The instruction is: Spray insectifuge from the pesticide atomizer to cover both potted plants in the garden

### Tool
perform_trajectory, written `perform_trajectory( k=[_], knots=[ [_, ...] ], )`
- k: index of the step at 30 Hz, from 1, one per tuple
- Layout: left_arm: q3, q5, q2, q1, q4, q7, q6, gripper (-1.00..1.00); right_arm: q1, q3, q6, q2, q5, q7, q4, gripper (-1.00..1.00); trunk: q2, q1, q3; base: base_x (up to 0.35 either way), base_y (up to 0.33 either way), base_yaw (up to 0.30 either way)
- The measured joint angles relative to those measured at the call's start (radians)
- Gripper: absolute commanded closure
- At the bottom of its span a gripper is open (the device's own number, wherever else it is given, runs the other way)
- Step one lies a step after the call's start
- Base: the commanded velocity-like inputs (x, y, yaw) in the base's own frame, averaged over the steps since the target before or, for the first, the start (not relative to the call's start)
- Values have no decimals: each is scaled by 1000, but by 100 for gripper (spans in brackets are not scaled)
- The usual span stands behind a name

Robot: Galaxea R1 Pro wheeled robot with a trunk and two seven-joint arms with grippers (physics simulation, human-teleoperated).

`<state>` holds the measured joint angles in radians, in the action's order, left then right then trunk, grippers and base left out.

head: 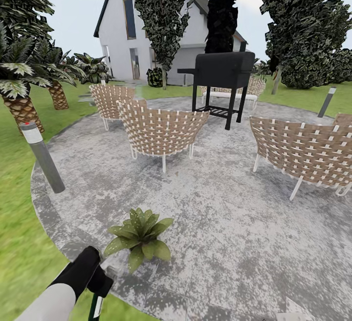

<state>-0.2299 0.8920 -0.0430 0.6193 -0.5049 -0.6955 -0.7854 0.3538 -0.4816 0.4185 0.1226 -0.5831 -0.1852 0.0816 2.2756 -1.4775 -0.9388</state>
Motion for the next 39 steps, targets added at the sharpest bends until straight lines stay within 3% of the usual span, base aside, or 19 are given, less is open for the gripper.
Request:
perform_trajectory(
  k=[3,7,16,39],
  knots=[
    [3,-5,-20,-1,1,-17,0,100,0,0,0,0,1,0,0,-100,0,0,0,0,0,0],
    [7,-6,-5,-1,2,-21,2,100,0,0,0,-3,3,0,0,-100,0,0,0,0,0,0],
    [7,-6,-5,-1,1,-15,2,100,-1,0,0,-3,3,1,1,-100,0,0,1,-184,-31,-81],
    [1,-5,-4,0,0,-10,1,100,0,0,1,-9,2,1,1,-100,0,0,0,-40,-270,11]
  ],
)
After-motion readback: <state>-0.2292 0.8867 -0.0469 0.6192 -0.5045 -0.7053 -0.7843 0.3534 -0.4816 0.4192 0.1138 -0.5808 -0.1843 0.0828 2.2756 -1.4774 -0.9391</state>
